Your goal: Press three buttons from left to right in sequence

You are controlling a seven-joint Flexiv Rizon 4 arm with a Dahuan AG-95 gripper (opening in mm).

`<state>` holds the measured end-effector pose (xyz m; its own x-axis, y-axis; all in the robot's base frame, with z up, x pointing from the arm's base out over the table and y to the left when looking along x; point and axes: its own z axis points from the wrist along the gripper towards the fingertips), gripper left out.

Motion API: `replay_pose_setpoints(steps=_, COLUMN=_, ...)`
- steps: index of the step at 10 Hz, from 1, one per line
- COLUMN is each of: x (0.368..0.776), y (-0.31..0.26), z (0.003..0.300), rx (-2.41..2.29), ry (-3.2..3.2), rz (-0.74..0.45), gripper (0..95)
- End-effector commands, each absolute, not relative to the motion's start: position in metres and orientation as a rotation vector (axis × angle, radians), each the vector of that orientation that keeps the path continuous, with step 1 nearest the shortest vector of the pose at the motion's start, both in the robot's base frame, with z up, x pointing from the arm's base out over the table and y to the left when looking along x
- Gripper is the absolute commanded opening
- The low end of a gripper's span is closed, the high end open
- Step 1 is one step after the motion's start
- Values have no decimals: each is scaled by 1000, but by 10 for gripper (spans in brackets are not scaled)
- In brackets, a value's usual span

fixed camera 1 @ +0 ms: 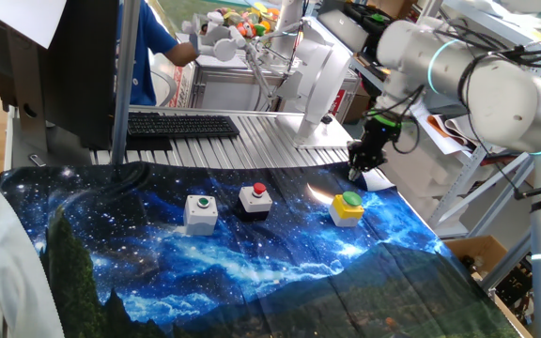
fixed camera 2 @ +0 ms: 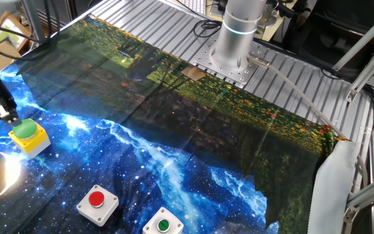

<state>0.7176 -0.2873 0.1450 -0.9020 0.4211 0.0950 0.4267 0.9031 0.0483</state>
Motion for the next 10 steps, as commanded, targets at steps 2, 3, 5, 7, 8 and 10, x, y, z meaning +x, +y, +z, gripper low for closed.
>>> replay_pose_setpoints(steps=2, x=709, y=-260, z=137, rx=-750, ry=-3032, rz=-52, gripper=0)
replay_pose_setpoints(steps=3, x=708, y=-254, z=135, rx=-754, ry=-3033, rz=-45, gripper=0)
replay_pose_setpoints(steps=5, x=709, y=-249, z=138, rx=-744, ry=-3026, rz=-70, gripper=0)
replay_pose_setpoints(steps=7, x=710, y=-247, z=140, rx=-732, ry=-3029, rz=-64, gripper=0)
replay_pose_setpoints(steps=8, x=709, y=-245, z=140, rx=-723, ry=-3035, rz=-59, gripper=0)
replay_pose_setpoints(steps=10, x=706, y=-238, z=137, rx=-731, ry=-3032, rz=-62, gripper=0)
